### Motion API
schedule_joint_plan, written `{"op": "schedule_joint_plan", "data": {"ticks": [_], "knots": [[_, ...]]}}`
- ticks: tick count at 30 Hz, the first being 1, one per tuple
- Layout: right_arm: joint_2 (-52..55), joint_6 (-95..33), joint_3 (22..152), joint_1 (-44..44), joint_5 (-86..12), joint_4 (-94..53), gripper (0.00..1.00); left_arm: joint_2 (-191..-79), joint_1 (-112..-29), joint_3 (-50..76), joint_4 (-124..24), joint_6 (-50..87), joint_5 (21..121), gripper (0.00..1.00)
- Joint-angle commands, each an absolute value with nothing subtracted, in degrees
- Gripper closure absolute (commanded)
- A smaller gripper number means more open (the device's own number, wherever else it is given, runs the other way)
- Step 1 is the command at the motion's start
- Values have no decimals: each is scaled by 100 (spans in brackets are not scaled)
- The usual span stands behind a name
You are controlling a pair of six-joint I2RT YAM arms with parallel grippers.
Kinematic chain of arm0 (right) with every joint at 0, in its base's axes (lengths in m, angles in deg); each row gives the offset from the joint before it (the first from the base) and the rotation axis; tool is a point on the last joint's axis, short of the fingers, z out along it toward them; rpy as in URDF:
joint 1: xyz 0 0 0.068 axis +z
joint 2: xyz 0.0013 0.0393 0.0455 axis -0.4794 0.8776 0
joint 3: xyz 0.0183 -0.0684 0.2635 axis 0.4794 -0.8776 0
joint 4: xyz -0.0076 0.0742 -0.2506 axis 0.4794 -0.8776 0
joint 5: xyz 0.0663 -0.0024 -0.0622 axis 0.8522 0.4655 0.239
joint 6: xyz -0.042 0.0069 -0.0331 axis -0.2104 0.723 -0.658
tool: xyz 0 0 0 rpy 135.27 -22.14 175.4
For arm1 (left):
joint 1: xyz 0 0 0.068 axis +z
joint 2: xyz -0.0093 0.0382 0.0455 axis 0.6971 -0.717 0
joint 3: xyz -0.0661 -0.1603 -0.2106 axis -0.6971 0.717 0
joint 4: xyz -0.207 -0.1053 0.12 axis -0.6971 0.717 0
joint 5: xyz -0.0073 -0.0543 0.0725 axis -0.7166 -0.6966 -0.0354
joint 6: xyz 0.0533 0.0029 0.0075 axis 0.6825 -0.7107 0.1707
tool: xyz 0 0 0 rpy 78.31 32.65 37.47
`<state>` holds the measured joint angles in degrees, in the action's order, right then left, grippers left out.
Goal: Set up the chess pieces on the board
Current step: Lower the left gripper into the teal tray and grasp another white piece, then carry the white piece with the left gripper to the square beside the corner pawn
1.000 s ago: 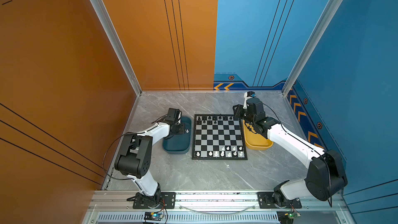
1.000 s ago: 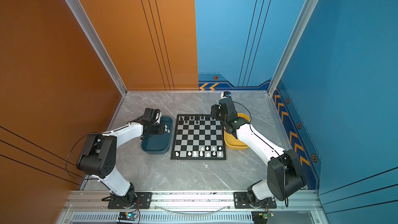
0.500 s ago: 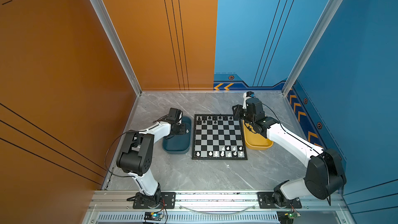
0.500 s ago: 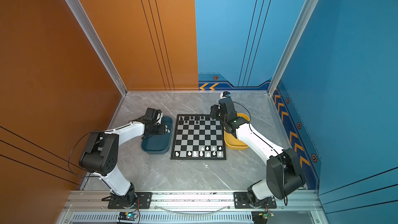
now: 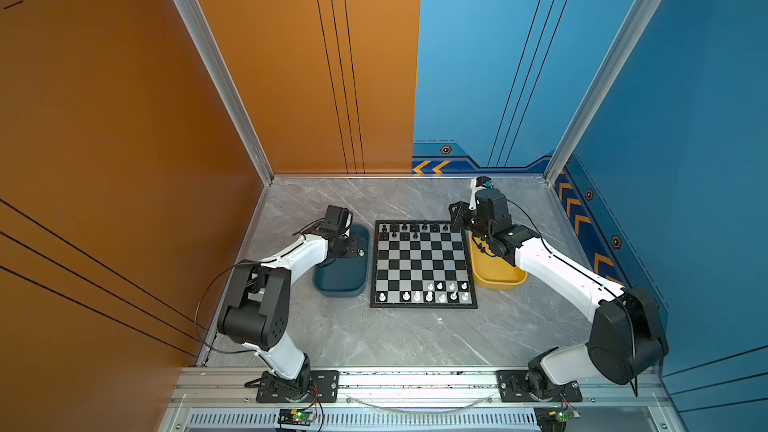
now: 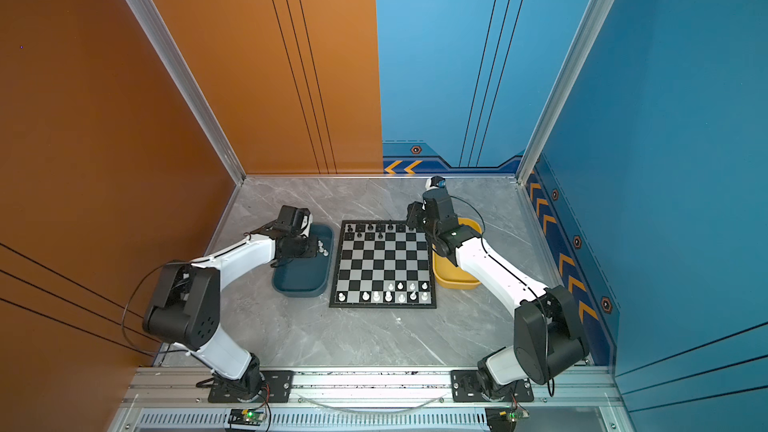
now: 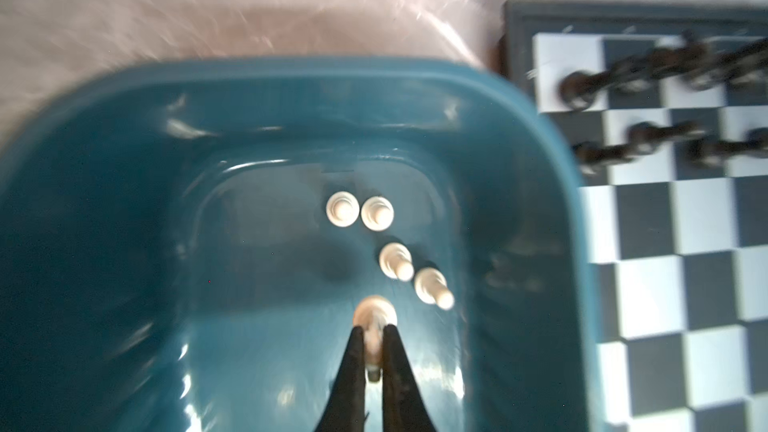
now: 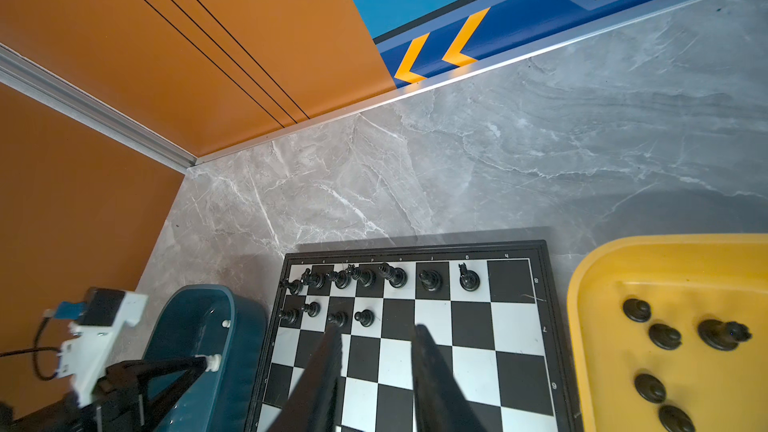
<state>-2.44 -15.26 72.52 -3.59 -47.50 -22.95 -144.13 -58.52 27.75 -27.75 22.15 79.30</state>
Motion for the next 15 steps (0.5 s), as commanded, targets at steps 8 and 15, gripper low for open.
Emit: {"op": "schedule_joint_plan", "data": {"ticks": [8,15], "knots": [[-337,-1602,7331,-372,-4670,-2357,69,-12858,-6643,2716,-1901,2082,8150,100],[-494,-1606,7229,-369,-4697,-2312,69,-12014,-7783,3009,-1395,1830,8291,100]]}}
